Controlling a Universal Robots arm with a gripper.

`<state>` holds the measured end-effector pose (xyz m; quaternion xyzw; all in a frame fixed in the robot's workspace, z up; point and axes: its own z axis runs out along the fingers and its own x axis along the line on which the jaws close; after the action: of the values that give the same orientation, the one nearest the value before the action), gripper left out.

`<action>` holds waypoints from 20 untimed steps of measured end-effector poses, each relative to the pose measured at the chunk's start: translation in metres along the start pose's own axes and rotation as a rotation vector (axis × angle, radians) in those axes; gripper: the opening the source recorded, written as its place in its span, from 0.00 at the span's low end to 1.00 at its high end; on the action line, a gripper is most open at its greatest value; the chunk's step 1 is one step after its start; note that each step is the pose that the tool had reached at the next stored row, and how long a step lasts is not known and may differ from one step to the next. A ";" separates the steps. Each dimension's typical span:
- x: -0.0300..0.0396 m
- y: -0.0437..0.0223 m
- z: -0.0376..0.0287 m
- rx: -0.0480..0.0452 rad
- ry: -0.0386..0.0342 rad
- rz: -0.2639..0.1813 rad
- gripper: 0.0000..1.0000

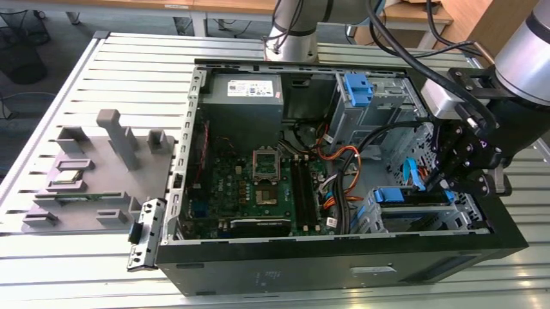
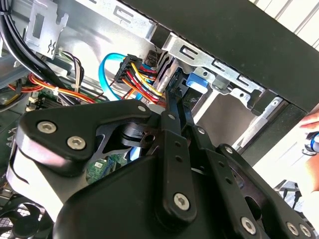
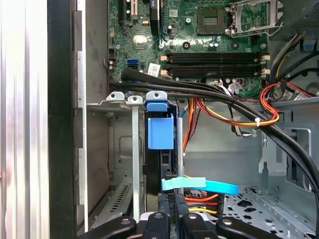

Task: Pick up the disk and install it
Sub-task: 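Insert the second disk wire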

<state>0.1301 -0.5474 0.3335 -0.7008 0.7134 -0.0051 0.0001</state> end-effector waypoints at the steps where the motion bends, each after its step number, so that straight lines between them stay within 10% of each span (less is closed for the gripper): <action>1: 0.0000 0.0000 0.0000 0.0000 0.0000 0.001 0.17; 20: 0.0000 0.0000 0.0039 0.0000 -0.0001 0.003 0.17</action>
<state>0.1302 -0.5474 0.3296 -0.6995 0.7146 -0.0051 0.0001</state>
